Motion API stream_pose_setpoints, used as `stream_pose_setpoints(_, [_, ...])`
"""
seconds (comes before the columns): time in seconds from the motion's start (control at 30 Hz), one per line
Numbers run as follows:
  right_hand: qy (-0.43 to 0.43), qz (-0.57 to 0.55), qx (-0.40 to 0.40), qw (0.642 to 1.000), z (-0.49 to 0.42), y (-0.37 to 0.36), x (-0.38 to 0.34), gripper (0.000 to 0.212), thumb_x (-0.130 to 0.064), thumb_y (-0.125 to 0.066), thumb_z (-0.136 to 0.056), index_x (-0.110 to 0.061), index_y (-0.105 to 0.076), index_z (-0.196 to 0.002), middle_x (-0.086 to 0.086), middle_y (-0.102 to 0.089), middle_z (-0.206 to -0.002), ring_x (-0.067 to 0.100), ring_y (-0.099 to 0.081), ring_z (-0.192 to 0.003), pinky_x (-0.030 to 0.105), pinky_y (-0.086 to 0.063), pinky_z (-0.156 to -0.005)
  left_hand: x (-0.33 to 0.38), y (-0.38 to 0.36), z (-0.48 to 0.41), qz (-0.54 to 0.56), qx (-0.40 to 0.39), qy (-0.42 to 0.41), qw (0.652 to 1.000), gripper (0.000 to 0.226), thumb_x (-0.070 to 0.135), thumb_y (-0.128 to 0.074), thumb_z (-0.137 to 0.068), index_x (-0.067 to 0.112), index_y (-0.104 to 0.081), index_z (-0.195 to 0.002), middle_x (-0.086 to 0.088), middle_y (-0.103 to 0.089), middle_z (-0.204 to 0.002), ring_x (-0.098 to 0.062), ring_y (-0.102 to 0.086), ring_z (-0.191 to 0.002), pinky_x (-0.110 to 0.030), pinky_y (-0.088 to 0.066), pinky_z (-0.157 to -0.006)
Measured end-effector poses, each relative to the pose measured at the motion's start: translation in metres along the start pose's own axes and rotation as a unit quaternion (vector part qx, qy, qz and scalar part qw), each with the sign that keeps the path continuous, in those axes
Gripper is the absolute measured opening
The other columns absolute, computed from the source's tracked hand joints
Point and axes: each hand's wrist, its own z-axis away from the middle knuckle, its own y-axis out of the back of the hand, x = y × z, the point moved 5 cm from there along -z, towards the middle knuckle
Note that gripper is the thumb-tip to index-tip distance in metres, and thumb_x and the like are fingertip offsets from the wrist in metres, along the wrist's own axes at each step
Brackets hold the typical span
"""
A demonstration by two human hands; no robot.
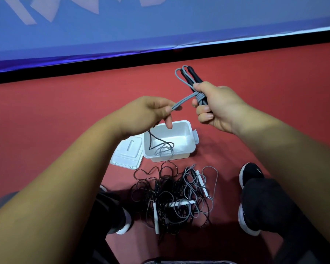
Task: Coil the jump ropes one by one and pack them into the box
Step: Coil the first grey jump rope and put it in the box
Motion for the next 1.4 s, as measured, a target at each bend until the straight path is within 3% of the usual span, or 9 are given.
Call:
stream_pose_setpoints(0.17, [-0.011,-0.005,-0.054,0.998,0.008,-0.011,0.003,0.021,-0.029,-0.064,-0.103,-0.01,-0.056,-0.107,0.006,-0.057,-0.075,0.012,-0.027,-0.05,0.024,-0.019,-0.043,-0.024,-0.001,-0.002,-0.148,-0.046,0.078,0.985,0.025,0.018,-0.06,-0.106,0.027,-0.072,-0.126,0.014,-0.08,-0.094,-0.009,-0.072,-0.088,-0.04,-0.058,-0.094])
stream_pose_setpoints(0.33, [-0.047,0.009,-0.145,0.988,0.019,-0.025,0.01,0.024,-0.032,-0.065,-0.103,-0.014,-0.05,-0.107,0.005,-0.055,-0.077,0.01,-0.022,-0.054,0.023,-0.015,-0.045,-0.03,0.001,-0.007,-0.208,0.005,0.092,0.974,0.01,0.016,-0.062,-0.103,0.018,-0.071,-0.1,0.002,-0.078,-0.082,-0.012,-0.073,-0.072,-0.043,-0.062,-0.083])
stream_pose_setpoints(0.53, [-0.084,0.078,-0.298,0.948,0.041,-0.038,0.018,0.017,-0.028,-0.057,-0.106,-0.011,-0.056,-0.103,0.003,-0.056,-0.078,0.009,-0.014,-0.055,0.022,-0.011,-0.046,-0.029,0.004,-0.004,-0.028,0.039,0.1,0.994,0.017,0.014,-0.052,-0.107,0.013,-0.069,-0.104,-0.021,-0.071,-0.106,-0.025,-0.079,-0.08,-0.045,-0.066,-0.077])
stream_pose_setpoints(0.7, [-0.161,0.137,-0.412,0.886,0.054,-0.038,0.03,0.024,-0.026,-0.062,-0.102,-0.006,-0.06,-0.114,0.006,-0.056,-0.081,0.002,-0.027,-0.045,0.017,-0.017,-0.04,-0.019,0.016,0.006,0.135,-0.022,0.021,0.99,0.014,-0.001,-0.061,-0.101,0.0,-0.069,-0.112,-0.02,-0.073,-0.116,-0.028,-0.071,-0.098,-0.042,-0.058,-0.09])
stream_pose_setpoints(0.8, [-0.198,0.211,-0.44,0.85,0.063,-0.037,0.038,0.023,-0.023,-0.06,-0.102,-0.019,-0.073,-0.12,0.005,-0.053,-0.076,0.002,-0.024,-0.044,0.02,-0.011,-0.044,-0.013,0.015,0.004,0.188,-0.012,0.02,0.982,0.006,0.002,-0.065,-0.098,0.001,-0.066,-0.104,-0.016,-0.073,-0.124,-0.032,-0.072,-0.114,-0.042,-0.058,-0.098])
stream_pose_setpoints(0.93, [-0.221,0.281,-0.399,0.844,0.057,-0.029,0.046,0.017,-0.02,-0.058,-0.105,-0.012,-0.071,-0.112,0.005,-0.053,-0.077,0.004,-0.025,-0.043,0.019,-0.011,-0.045,0.005,0.016,0.005,0.131,0.007,-0.054,0.99,0.011,-0.002,-0.072,-0.091,0.004,-0.068,-0.099,-0.014,-0.075,-0.118,-0.027,-0.071,-0.116,-0.04,-0.058,-0.1])
stream_pose_setpoints(1.07, [-0.199,0.318,-0.323,0.869,0.037,-0.02,0.051,0.012,-0.019,-0.065,-0.103,-0.008,-0.064,-0.105,0.012,-0.062,-0.088,0.009,-0.026,-0.049,0.016,-0.018,-0.041,0.014,0.017,0.007,0.087,0.044,-0.075,0.992,0.014,-0.002,-0.077,-0.089,0.01,-0.071,-0.094,-0.025,-0.072,-0.1,-0.045,-0.069,-0.107,-0.053,-0.054,-0.1])
stream_pose_setpoints(1.2, [-0.144,0.376,-0.221,0.888,0.017,-0.01,0.047,0.022,-0.026,-0.066,-0.102,-0.006,-0.065,-0.111,0.009,-0.069,-0.087,0.011,-0.031,-0.052,0.02,-0.023,-0.043,0.019,0.013,0.008,0.0,0.055,-0.067,0.996,0.014,0.004,-0.079,-0.09,0.015,-0.079,-0.098,-0.003,-0.077,-0.093,-0.01,-0.07,-0.086,-0.029,-0.057,-0.086])
stream_pose_setpoints(1.4, [-0.065,0.359,-0.077,0.928,-0.005,0.006,0.04,0.017,-0.026,-0.065,-0.102,-0.009,-0.064,-0.1,0.003,-0.059,-0.076,0.014,-0.037,-0.053,0.026,-0.029,-0.051,0.011,0.007,0.007,-0.145,0.016,-0.045,0.988,0.023,0.022,-0.081,-0.091,0.039,-0.082,-0.108,0.005,-0.069,-0.092,-0.017,-0.068,-0.083,-0.033,-0.055,-0.076])
